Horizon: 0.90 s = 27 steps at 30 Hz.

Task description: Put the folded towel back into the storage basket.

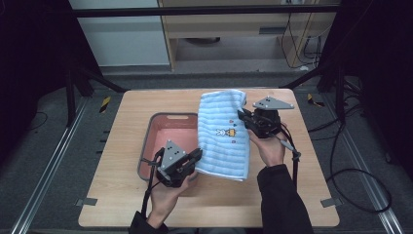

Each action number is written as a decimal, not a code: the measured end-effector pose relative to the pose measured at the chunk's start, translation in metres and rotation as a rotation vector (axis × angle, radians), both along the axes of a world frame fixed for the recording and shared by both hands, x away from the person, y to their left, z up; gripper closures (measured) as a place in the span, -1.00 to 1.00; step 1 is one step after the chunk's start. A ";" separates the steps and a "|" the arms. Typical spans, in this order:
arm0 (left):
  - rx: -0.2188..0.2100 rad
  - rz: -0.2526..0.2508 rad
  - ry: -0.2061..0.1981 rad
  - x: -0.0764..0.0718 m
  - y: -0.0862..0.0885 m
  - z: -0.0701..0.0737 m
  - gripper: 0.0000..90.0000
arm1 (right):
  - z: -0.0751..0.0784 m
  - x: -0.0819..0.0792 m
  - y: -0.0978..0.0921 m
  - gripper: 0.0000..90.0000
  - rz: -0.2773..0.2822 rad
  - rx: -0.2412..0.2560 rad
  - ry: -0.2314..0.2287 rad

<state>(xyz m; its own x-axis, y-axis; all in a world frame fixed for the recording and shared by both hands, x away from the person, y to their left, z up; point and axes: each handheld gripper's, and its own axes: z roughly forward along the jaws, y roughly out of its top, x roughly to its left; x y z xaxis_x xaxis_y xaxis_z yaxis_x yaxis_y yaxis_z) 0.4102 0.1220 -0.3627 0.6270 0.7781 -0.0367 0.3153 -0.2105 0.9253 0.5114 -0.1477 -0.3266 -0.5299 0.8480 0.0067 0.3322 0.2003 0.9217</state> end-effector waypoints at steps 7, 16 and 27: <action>-0.011 0.022 -0.014 0.000 0.013 0.005 0.92 | 0.006 0.004 0.015 0.83 0.013 0.008 -0.012; -0.020 0.053 -0.023 0.001 0.031 0.009 0.92 | 0.011 0.010 0.033 0.83 0.035 0.013 -0.021; -0.037 0.098 -0.027 0.001 0.055 0.012 0.92 | 0.009 0.018 0.060 0.83 0.064 0.003 -0.018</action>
<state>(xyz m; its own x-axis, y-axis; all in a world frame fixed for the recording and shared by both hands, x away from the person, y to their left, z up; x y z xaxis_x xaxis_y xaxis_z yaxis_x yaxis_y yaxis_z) 0.4114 0.1766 -0.3506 0.5489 0.8344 -0.0500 0.3072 -0.1458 0.9404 0.5292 -0.0878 -0.3179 -0.5832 0.8123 -0.0010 0.3020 0.2179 0.9281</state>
